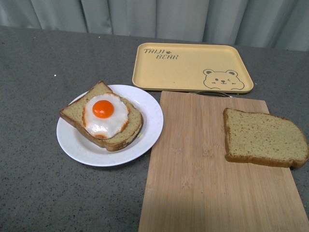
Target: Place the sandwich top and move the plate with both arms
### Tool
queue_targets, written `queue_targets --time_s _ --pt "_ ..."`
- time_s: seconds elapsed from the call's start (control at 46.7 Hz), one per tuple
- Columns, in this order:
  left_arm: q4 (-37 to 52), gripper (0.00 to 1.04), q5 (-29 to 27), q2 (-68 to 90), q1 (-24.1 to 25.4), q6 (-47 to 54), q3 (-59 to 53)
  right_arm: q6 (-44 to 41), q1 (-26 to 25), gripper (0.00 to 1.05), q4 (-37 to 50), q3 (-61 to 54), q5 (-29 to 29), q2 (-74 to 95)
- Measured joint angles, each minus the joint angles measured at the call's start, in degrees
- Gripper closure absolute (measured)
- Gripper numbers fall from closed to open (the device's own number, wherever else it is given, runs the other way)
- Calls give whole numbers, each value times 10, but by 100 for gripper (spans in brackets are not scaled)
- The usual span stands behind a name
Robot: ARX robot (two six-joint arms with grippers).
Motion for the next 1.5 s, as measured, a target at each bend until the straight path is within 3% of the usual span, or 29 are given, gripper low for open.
queue_targets --time_s 1.498 --pt "0 7 0 0 0 0 0 0 0 9 0 0 0 0"
